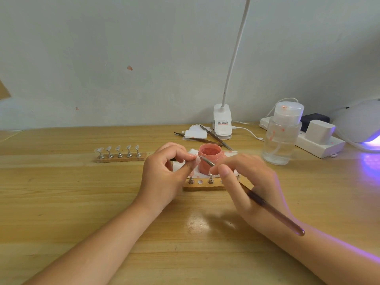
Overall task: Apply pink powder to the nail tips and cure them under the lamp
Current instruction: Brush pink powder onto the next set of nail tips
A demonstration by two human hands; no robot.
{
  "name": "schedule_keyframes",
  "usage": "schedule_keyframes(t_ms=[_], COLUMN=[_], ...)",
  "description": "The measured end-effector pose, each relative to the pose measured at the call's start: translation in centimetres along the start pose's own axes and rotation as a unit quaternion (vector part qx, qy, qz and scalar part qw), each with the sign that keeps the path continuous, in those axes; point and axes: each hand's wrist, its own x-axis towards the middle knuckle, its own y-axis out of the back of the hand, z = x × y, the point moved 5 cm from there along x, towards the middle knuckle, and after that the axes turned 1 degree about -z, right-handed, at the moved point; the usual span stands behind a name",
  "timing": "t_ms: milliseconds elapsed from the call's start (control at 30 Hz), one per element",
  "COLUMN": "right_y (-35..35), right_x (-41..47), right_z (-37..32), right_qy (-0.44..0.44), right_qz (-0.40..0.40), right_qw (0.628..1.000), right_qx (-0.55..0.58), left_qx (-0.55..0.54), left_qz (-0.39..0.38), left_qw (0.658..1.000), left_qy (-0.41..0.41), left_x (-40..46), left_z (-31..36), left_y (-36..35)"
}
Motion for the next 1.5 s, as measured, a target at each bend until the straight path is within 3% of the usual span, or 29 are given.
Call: schedule_keyframes(t_ms=[167, 333, 500, 1100, 1500], right_y=[-0.3, -0.1, -0.4, -0.5, -0.3], right_x=[0.0, -0.2, -0.1, -0.3, -0.4], right_z=[0.2, 0.0, 0.4, 0.9, 0.7], right_qy=[-0.017, -0.003, -0.054, -0.112, -0.083], right_qz=[-0.006, 0.006, -0.005, -0.025, -0.015], right_qw=[1.000, 0.999, 0.998, 0.988, 0.989], right_qx=[-0.018, 0.046, 0.040, 0.108, 0.123], left_qx=[0.004, 0.012, 0.009, 0.022, 0.028], left_qz=[0.001, 0.006, 0.004, 0.004, 0.008], left_qw=[1.000, 1.000, 1.000, 1.000, 0.999], left_qy=[-0.006, -0.004, -0.009, -0.022, -0.014], left_x=[-0.1, 0.0, 0.0, 0.0, 0.1], left_z=[0.0, 0.0, -0.1, 0.0, -0.1], left_y=[0.1, 0.0, 0.1, 0.1, 0.1])
